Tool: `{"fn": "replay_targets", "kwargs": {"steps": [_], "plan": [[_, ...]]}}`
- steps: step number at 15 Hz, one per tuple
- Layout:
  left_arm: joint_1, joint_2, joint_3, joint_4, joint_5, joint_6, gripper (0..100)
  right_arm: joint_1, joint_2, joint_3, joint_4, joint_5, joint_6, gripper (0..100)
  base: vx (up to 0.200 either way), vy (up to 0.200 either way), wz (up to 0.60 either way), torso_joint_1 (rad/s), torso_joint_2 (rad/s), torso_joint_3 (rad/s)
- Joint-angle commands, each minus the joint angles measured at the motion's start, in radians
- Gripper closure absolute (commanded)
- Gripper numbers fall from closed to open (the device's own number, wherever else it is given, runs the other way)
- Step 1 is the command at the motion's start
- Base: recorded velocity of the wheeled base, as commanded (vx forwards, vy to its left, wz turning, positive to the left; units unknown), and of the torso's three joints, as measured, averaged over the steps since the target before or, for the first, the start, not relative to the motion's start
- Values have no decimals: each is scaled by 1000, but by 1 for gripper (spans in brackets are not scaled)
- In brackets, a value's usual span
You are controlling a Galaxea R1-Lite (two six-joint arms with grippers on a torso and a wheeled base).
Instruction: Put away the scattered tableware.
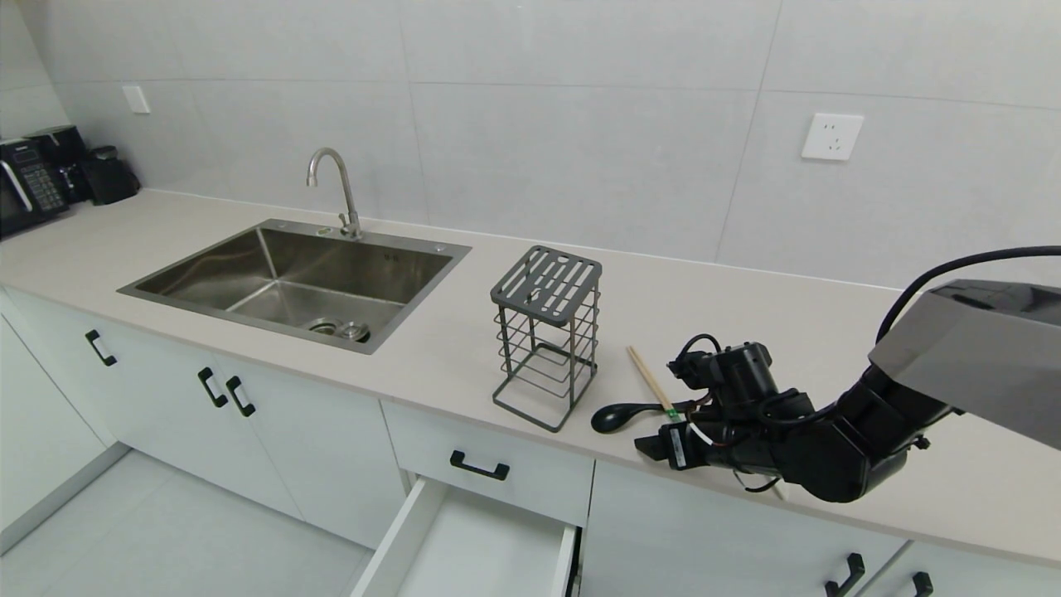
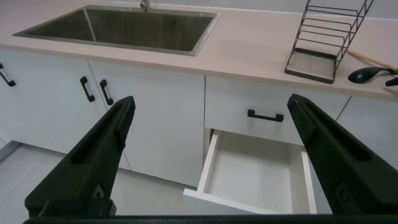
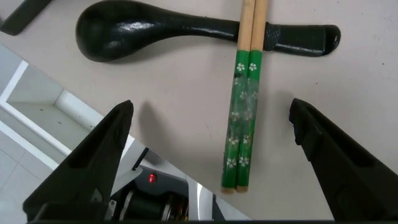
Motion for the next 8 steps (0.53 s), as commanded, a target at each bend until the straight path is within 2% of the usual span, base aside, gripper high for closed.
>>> {"fn": "replay_targets", "kwargs": {"steps": [1, 8], "plan": [[0, 1, 0, 0, 0, 0, 0, 2, 11, -7, 1, -2, 2, 100, 0, 0, 0, 0, 0, 0], [0, 1, 0, 0, 0, 0, 0, -3, -22, -4, 1, -39, 17, 100, 0, 0, 0, 0, 0, 0]]}}
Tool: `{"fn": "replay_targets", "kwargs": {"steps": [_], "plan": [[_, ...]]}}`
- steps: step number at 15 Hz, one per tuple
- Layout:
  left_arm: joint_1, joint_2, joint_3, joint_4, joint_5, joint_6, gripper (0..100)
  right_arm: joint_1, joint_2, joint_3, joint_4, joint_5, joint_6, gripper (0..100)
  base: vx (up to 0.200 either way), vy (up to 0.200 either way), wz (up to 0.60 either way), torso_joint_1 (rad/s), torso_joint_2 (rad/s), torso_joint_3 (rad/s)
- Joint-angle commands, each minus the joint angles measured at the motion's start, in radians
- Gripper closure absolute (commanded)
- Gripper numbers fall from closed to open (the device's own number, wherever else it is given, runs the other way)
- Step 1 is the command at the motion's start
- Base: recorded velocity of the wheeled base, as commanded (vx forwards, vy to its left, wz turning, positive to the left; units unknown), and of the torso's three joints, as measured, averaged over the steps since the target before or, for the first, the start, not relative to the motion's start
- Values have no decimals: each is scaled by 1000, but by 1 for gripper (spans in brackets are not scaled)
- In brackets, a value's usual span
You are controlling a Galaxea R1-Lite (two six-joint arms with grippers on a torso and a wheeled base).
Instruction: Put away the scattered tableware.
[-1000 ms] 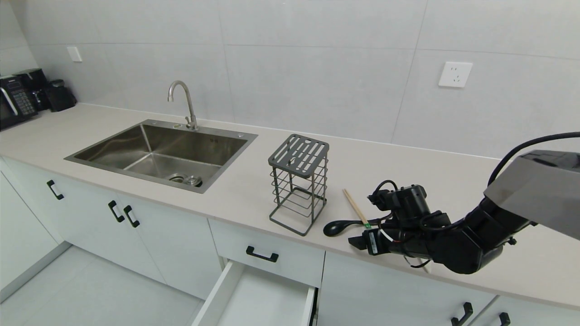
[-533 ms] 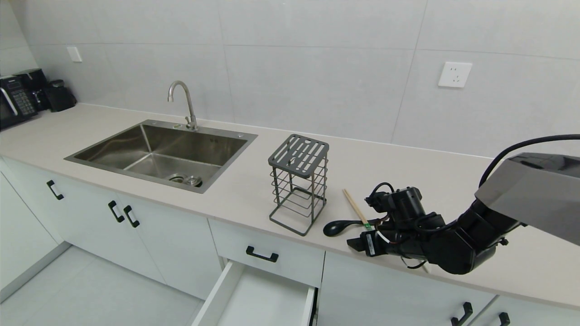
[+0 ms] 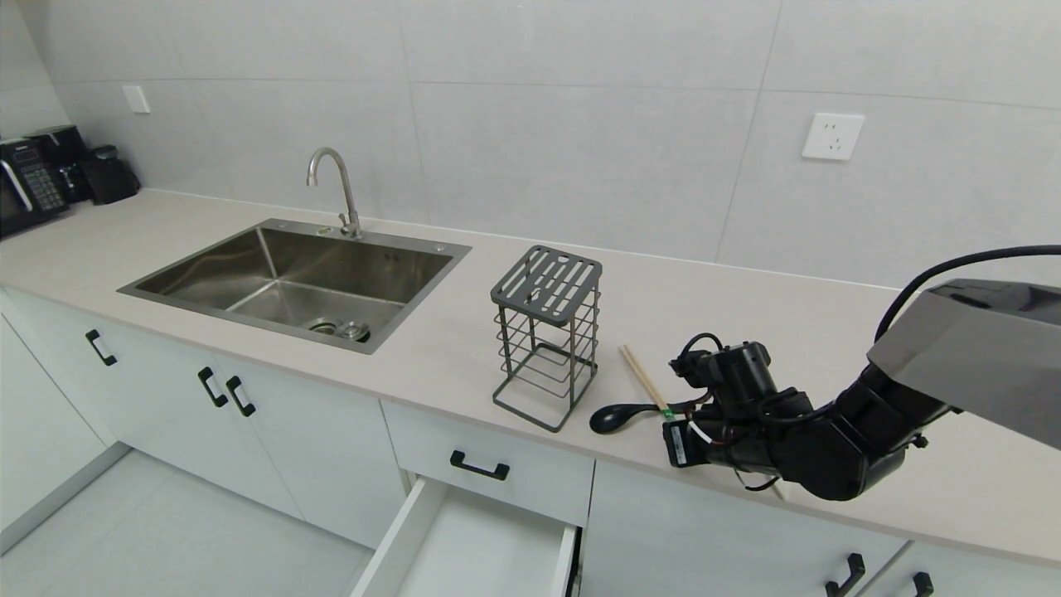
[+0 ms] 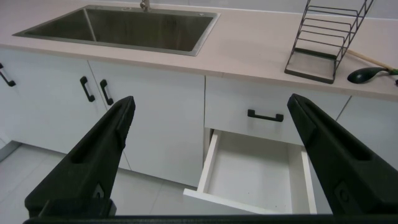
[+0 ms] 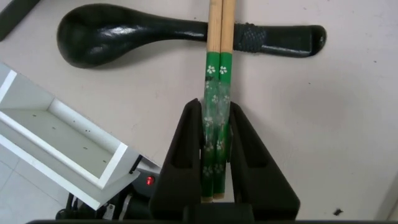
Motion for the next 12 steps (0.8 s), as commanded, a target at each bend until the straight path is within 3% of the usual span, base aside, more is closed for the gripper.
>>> {"fn": "replay_targets", "kwargs": {"steps": [1, 9, 12], "plan": [[0, 1, 0, -1, 0, 0, 0, -3, -44, 5, -2, -2, 1, 100, 0, 0, 0, 0, 0, 0], [0, 1, 0, -1, 0, 0, 0, -17, -223, 124, -11, -2, 1, 100, 0, 0, 0, 0, 0, 0], [0, 1, 0, -1, 0, 0, 0, -17, -309, 173, -100, -2, -1, 100, 0, 0, 0, 0, 0, 0]]}}
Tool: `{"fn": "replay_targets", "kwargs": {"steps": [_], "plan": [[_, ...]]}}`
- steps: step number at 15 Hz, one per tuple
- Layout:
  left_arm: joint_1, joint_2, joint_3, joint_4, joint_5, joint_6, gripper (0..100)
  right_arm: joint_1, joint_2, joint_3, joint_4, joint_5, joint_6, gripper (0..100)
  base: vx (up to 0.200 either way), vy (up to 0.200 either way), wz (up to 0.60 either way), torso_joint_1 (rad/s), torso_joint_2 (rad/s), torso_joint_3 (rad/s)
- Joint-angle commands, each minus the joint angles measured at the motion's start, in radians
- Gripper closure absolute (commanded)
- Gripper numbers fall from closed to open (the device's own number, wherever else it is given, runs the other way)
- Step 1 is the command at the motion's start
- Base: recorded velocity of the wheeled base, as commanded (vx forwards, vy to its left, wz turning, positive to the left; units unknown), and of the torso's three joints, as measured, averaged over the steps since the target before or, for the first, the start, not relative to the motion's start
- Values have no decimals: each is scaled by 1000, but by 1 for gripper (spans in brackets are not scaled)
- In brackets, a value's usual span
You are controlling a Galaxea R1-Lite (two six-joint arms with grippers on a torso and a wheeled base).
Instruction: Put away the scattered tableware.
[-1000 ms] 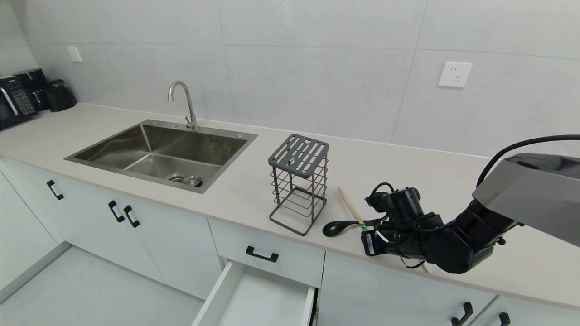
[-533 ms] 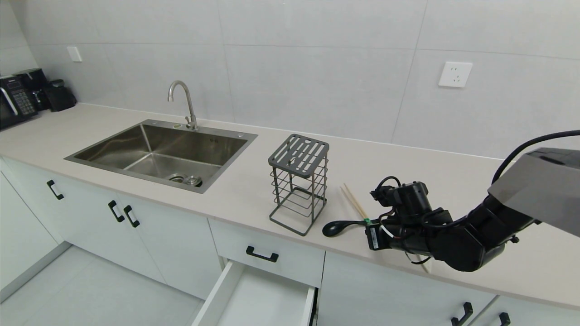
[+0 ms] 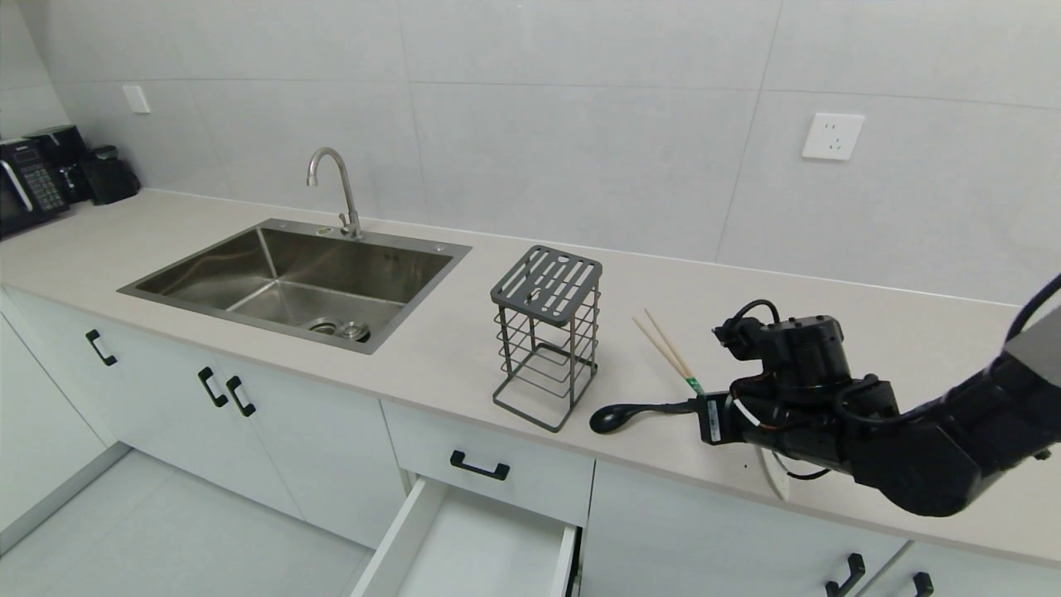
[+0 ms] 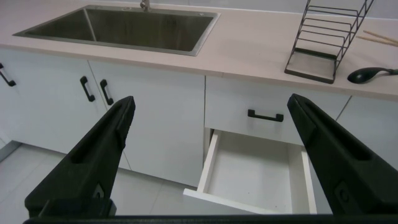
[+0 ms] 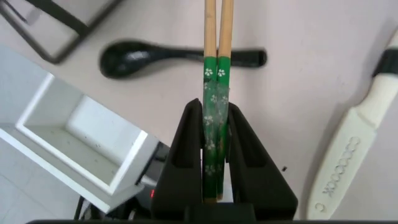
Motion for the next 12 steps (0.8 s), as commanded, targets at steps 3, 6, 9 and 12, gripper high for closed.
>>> {"fn": "replay_targets", "kwargs": {"steps": [3, 6, 9, 12], "plan": [[0, 1, 0, 0, 0, 0, 0, -3, -123, 94, -89, 0, 1, 100, 0, 0, 0, 0, 0, 0], [0, 1, 0, 0, 0, 0, 0, 5, -189, 96, -133, 3, -2, 100, 0, 0, 0, 0, 0, 0], [0, 1, 0, 0, 0, 0, 0, 11, -318, 116, -135, 12, -5, 100, 0, 0, 0, 0, 0, 0], [0, 1, 0, 0, 0, 0, 0, 34, -451, 153, -133, 35, -7, 100, 0, 0, 0, 0, 0, 0]]}}
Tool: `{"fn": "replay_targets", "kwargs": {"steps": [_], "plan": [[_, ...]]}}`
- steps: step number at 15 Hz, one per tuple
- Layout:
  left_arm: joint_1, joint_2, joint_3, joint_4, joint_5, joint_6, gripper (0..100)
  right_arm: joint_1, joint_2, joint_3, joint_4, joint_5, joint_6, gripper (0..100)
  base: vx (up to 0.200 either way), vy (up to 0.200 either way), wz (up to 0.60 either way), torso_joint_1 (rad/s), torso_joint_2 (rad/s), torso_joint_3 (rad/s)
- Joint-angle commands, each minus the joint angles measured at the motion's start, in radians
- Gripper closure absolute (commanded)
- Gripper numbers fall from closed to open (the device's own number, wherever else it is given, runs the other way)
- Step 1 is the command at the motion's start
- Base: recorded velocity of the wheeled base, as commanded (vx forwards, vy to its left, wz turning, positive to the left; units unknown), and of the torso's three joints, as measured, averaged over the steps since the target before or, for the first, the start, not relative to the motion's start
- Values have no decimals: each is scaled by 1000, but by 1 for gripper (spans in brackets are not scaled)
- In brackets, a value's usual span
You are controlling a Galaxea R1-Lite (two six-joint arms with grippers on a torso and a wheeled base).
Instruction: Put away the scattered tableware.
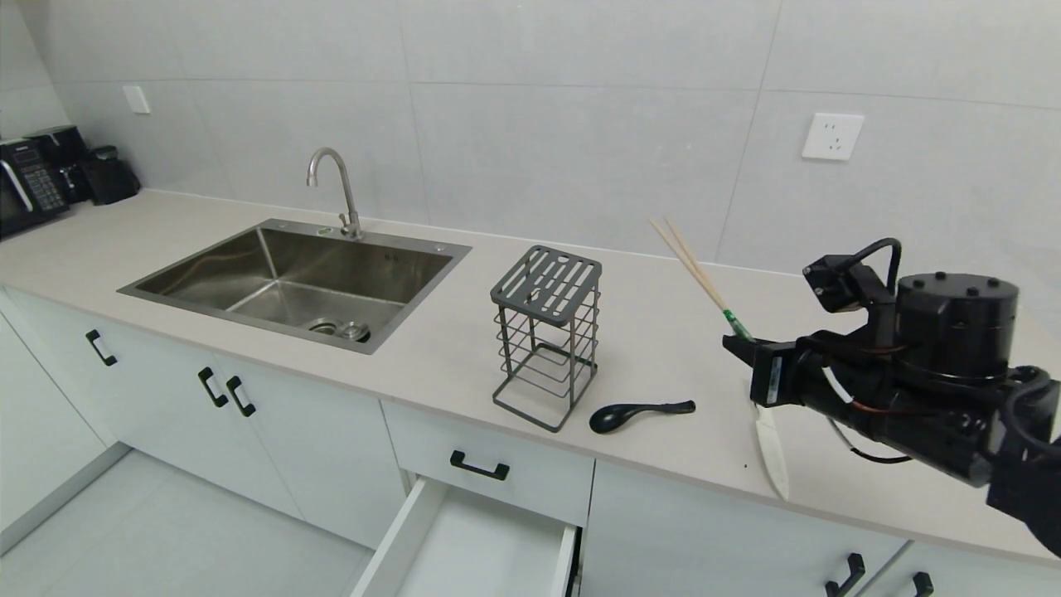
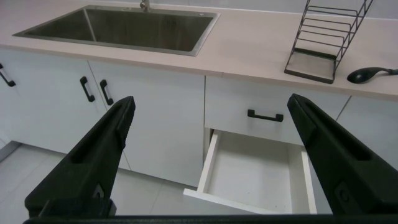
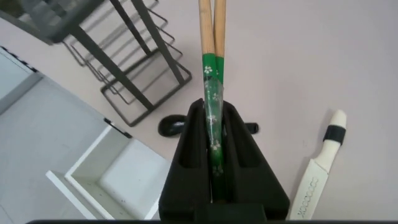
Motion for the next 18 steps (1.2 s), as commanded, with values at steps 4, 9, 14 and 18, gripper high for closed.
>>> {"fn": "replay_targets", "kwargs": {"steps": [4, 9, 14, 18], "plan": [[0, 1, 0, 0, 0, 0, 0, 100, -253, 28, 11, 84, -20, 100, 0, 0, 0, 0, 0, 0], [0, 1, 0, 0, 0, 0, 0, 270, -199, 20, 15, 150, -58, 100, 0, 0, 0, 0, 0, 0], [0, 1, 0, 0, 0, 0, 0, 362, -18, -20, 18, 172, -101, 100, 0, 0, 0, 0, 0, 0], [0, 1, 0, 0, 0, 0, 0, 475, 137, -30, 11, 130, -135, 100, 0, 0, 0, 0, 0, 0]]}}
